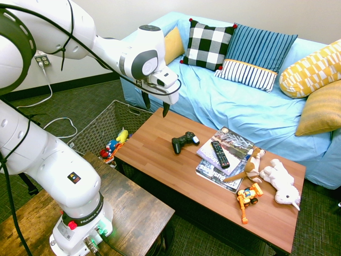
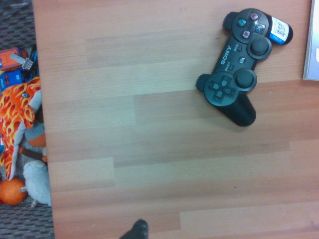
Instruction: Put the gamepad in the basket
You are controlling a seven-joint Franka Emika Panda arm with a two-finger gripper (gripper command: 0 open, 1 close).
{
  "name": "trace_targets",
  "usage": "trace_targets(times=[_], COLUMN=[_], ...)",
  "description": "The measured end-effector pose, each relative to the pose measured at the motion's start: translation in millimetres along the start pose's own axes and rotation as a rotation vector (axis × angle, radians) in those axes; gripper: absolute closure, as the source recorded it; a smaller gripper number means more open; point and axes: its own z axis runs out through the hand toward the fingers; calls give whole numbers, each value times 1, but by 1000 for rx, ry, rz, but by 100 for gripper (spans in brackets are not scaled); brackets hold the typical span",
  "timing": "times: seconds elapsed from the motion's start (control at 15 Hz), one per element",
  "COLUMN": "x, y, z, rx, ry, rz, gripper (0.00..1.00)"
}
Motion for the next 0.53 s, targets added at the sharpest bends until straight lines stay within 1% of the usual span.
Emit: trace_targets(times=[0.13, 0.27, 0.53], x=[2, 5, 31], y=[-2, -5, -9], z=[0, 4, 40], rx=[8, 21, 20], ry=[6, 14, 1], rz=[4, 36, 182], gripper=[0, 0, 0])
